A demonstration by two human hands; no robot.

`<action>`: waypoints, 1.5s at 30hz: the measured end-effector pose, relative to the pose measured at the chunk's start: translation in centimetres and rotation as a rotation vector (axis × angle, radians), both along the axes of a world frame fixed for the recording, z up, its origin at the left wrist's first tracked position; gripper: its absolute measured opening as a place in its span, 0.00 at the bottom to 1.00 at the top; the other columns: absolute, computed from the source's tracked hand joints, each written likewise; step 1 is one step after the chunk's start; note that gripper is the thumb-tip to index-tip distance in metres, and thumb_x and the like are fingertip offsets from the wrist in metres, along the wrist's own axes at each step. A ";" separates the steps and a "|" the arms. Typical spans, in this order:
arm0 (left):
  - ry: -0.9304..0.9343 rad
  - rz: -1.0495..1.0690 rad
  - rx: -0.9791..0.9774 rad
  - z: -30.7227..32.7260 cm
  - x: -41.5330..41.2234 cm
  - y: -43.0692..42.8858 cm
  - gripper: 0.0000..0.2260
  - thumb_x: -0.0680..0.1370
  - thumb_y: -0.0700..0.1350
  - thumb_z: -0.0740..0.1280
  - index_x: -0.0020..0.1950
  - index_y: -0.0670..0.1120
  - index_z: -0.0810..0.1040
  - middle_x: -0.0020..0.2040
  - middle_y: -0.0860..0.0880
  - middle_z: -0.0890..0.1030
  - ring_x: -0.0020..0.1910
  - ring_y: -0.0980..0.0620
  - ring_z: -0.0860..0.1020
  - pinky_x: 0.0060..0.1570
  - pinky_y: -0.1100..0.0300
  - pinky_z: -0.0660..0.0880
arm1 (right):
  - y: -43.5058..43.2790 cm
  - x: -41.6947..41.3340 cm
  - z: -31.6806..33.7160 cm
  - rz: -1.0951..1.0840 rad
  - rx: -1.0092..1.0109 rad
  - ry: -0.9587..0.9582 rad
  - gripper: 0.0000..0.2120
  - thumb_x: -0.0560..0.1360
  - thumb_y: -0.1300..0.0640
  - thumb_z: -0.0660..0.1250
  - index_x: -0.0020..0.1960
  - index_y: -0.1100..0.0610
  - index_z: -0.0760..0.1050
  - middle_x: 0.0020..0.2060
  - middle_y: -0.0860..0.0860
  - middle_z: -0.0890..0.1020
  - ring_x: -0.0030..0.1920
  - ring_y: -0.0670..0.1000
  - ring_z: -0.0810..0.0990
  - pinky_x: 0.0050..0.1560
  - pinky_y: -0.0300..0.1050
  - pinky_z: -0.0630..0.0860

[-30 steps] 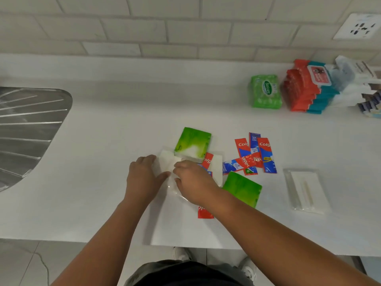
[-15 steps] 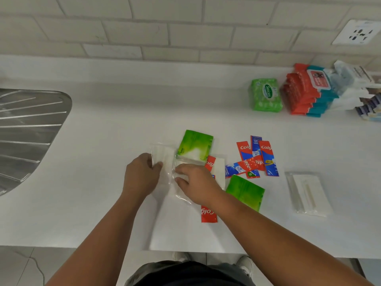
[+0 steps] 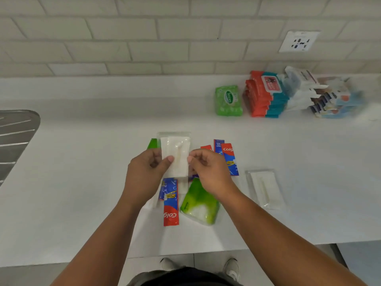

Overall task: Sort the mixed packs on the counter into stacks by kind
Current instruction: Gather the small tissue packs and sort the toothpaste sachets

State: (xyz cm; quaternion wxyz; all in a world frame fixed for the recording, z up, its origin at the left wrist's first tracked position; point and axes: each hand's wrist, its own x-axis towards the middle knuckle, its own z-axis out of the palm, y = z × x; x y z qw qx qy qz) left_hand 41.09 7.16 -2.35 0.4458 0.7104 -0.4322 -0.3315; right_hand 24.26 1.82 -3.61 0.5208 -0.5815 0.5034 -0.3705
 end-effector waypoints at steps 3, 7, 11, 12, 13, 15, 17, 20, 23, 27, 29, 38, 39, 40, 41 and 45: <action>0.098 -0.035 -0.012 -0.1 -4.2 -0.7 0.03 0.79 0.47 0.71 0.51 0.49 0.83 0.41 0.53 0.86 0.37 0.58 0.83 0.42 0.62 0.80 | -0.3 -4.6 0.2 -0.072 0.031 -0.009 0.05 0.78 0.63 0.68 0.45 0.56 0.80 0.37 0.54 0.83 0.34 0.49 0.80 0.40 0.48 0.83; 0.124 -0.092 0.031 -1.2 -9.6 -1.9 0.03 0.79 0.44 0.71 0.49 0.45 0.82 0.33 0.51 0.81 0.29 0.56 0.76 0.36 0.60 0.75 | -0.4 -10.8 0.2 -0.174 0.059 0.026 0.05 0.77 0.62 0.69 0.42 0.58 0.81 0.32 0.51 0.81 0.29 0.48 0.76 0.35 0.42 0.76; 0.159 -0.121 0.115 -2.8 -15.1 -2.9 0.05 0.78 0.44 0.72 0.44 0.44 0.81 0.30 0.50 0.80 0.27 0.54 0.75 0.34 0.60 0.74 | -0.5 -16.6 -0.3 -0.204 0.089 0.179 0.05 0.75 0.60 0.70 0.41 0.57 0.82 0.27 0.48 0.79 0.27 0.47 0.76 0.34 0.42 0.76; 0.169 -0.125 0.137 -3.1 -16.3 -3.1 0.05 0.78 0.43 0.73 0.43 0.44 0.81 0.30 0.51 0.81 0.26 0.54 0.76 0.34 0.60 0.75 | -0.6 -17.8 -0.5 -0.203 0.099 0.217 0.06 0.75 0.60 0.70 0.40 0.55 0.82 0.27 0.47 0.80 0.28 0.47 0.77 0.36 0.43 0.77; 0.173 -0.128 0.158 -3.4 -17.4 -3.3 0.05 0.78 0.43 0.73 0.43 0.44 0.81 0.30 0.51 0.81 0.26 0.54 0.76 0.33 0.61 0.76 | -0.7 -18.9 -0.8 -0.203 0.105 0.254 0.06 0.74 0.59 0.70 0.39 0.54 0.82 0.27 0.46 0.80 0.30 0.47 0.78 0.38 0.44 0.78; 0.171 -0.135 0.201 -4.0 -19.3 -3.6 0.05 0.78 0.43 0.73 0.44 0.43 0.81 0.30 0.49 0.81 0.27 0.53 0.76 0.34 0.59 0.78 | -0.8 -20.7 -1.4 -0.197 0.100 0.340 0.06 0.74 0.58 0.70 0.39 0.54 0.83 0.30 0.45 0.81 0.33 0.46 0.78 0.40 0.41 0.76; 0.176 -0.141 0.236 -4.6 -20.6 -4.0 0.05 0.78 0.43 0.73 0.44 0.42 0.81 0.29 0.48 0.80 0.27 0.53 0.76 0.39 0.54 0.80 | -0.9 -21.9 -1.8 -0.188 0.094 0.419 0.06 0.75 0.57 0.70 0.40 0.55 0.82 0.33 0.43 0.81 0.35 0.43 0.78 0.39 0.37 0.72; 0.142 -0.147 0.301 -5.4 -22.0 -4.3 0.06 0.78 0.44 0.73 0.45 0.42 0.81 0.30 0.48 0.81 0.28 0.53 0.77 0.40 0.53 0.81 | -1.1 -23.1 -2.3 -0.161 0.116 0.496 0.07 0.75 0.57 0.69 0.40 0.58 0.82 0.36 0.45 0.82 0.37 0.44 0.78 0.42 0.38 0.72; 0.073 -0.134 0.340 -6.1 -23.1 -4.3 0.06 0.77 0.46 0.74 0.45 0.44 0.81 0.33 0.47 0.83 0.30 0.51 0.79 0.42 0.52 0.82 | -1.4 -24.2 -2.7 -0.124 0.166 0.525 0.08 0.76 0.56 0.69 0.40 0.58 0.82 0.35 0.46 0.81 0.37 0.46 0.78 0.42 0.39 0.72; -0.072 -0.107 0.370 -6.7 -24.1 -4.0 0.15 0.76 0.51 0.75 0.57 0.45 0.79 0.45 0.50 0.83 0.45 0.50 0.81 0.53 0.51 0.80 | -1.5 -24.9 -3.3 -0.083 0.168 0.535 0.03 0.75 0.57 0.70 0.47 0.57 0.80 0.41 0.46 0.81 0.45 0.49 0.80 0.45 0.38 0.74; -0.145 -0.105 0.365 -6.6 -24.4 -3.8 0.19 0.77 0.52 0.74 0.64 0.45 0.77 0.52 0.51 0.81 0.53 0.50 0.79 0.59 0.52 0.78 | -1.3 -24.9 -3.4 -0.053 0.140 0.539 0.11 0.76 0.58 0.69 0.57 0.57 0.78 0.50 0.47 0.80 0.51 0.50 0.80 0.53 0.41 0.75; -0.262 -0.097 0.332 -6.2 -25.5 -3.4 0.15 0.80 0.50 0.70 0.62 0.43 0.80 0.57 0.48 0.82 0.55 0.49 0.78 0.56 0.57 0.74 | -0.2 -23.8 -3.1 0.100 0.163 0.542 0.10 0.79 0.63 0.59 0.42 0.52 0.64 0.40 0.48 0.72 0.43 0.53 0.71 0.38 0.42 0.67; -0.262 -0.095 0.331 -6.2 -25.5 -3.4 0.15 0.80 0.50 0.69 0.63 0.43 0.80 0.58 0.48 0.82 0.56 0.50 0.78 0.57 0.57 0.75 | -0.2 -23.8 -3.2 0.102 0.173 0.551 0.11 0.79 0.63 0.59 0.41 0.52 0.63 0.40 0.48 0.71 0.43 0.52 0.71 0.38 0.41 0.67; -0.256 -0.095 0.329 -6.3 -25.5 -3.3 0.16 0.80 0.50 0.69 0.64 0.43 0.79 0.59 0.48 0.82 0.57 0.49 0.78 0.59 0.56 0.75 | -0.2 -23.8 -3.1 0.098 0.175 0.554 0.10 0.79 0.63 0.59 0.41 0.52 0.64 0.41 0.49 0.73 0.44 0.53 0.72 0.39 0.42 0.69; -0.246 -0.095 0.325 -6.3 -25.4 -3.2 0.17 0.81 0.50 0.68 0.67 0.43 0.78 0.61 0.48 0.81 0.59 0.49 0.78 0.61 0.55 0.75 | -0.3 -23.9 -3.2 0.093 0.179 0.565 0.06 0.79 0.62 0.59 0.44 0.54 0.67 0.45 0.51 0.76 0.46 0.54 0.74 0.43 0.45 0.73; -0.215 -0.100 0.262 -5.4 -24.2 -3.0 0.20 0.81 0.51 0.68 0.71 0.44 0.76 0.64 0.49 0.81 0.59 0.50 0.78 0.61 0.57 0.74 | -0.1 -23.7 -2.1 0.038 0.129 0.579 0.23 0.80 0.56 0.62 0.74 0.57 0.65 0.69 0.53 0.74 0.68 0.55 0.73 0.65 0.43 0.68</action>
